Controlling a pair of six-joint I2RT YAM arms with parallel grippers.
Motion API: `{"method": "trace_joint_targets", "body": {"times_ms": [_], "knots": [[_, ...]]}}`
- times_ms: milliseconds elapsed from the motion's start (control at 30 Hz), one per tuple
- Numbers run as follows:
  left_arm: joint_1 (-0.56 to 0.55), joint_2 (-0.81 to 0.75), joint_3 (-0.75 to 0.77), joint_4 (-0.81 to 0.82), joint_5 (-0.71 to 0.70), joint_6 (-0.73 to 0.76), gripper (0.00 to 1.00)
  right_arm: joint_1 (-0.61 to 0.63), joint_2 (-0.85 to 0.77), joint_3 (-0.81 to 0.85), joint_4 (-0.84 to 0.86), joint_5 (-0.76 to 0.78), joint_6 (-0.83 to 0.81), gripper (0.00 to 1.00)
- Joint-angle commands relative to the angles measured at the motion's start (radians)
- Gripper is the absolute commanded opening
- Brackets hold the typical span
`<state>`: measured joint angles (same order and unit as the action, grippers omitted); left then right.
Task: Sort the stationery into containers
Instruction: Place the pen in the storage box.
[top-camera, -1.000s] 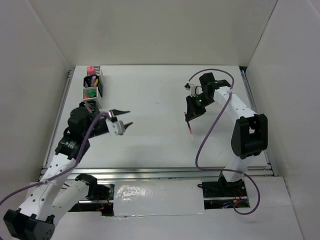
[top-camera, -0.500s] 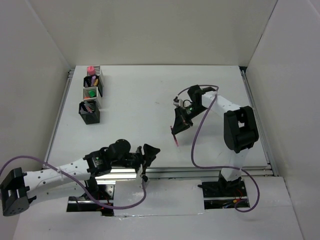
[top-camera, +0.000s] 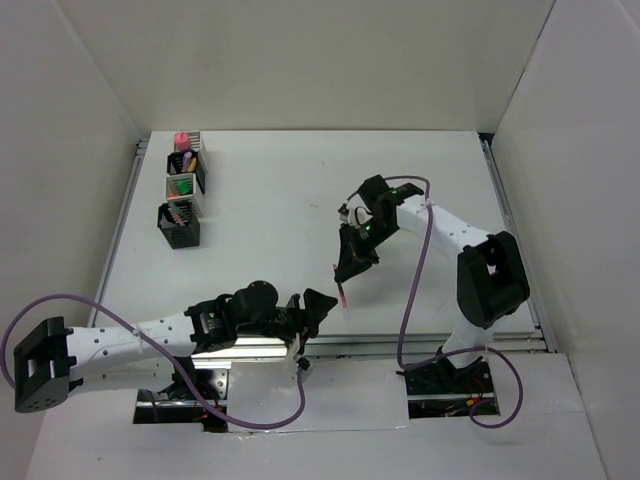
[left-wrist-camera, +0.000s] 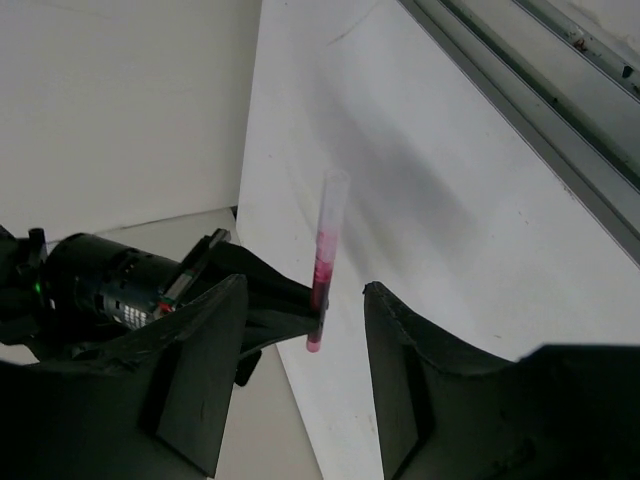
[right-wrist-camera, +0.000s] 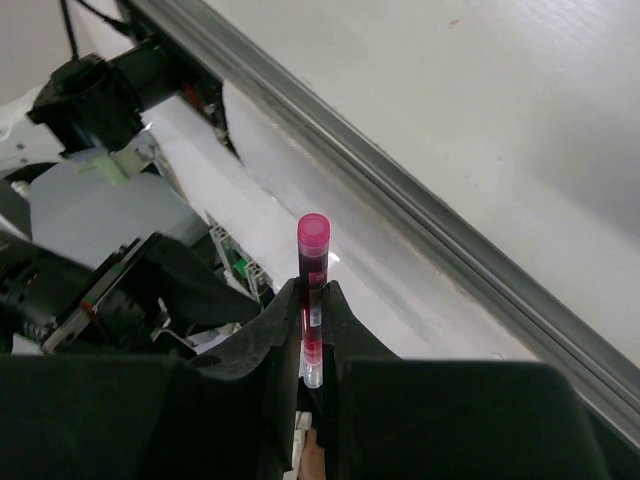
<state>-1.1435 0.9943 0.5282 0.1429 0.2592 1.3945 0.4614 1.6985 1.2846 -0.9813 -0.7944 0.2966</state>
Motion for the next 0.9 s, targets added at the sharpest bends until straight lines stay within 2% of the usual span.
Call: {"method": "trace_joint_targets", "body": {"times_ms": [0,333,867], "knots": [[-0.027,0.024,0.041,0.033,0.028,0.049,0.62,0.013,0.01,0.045,0.018,0.09,0.049,0.0],[-0.099,0.089,0.046,0.026,0.006,0.083,0.64,0.016,0.044,0.081,0.004,0.043,0.061,0.0],[-0.107,0.15,0.067,0.047,-0.018,0.092,0.64,0.049,0.039,0.067,0.015,-0.012,0.064,0.0]]}}
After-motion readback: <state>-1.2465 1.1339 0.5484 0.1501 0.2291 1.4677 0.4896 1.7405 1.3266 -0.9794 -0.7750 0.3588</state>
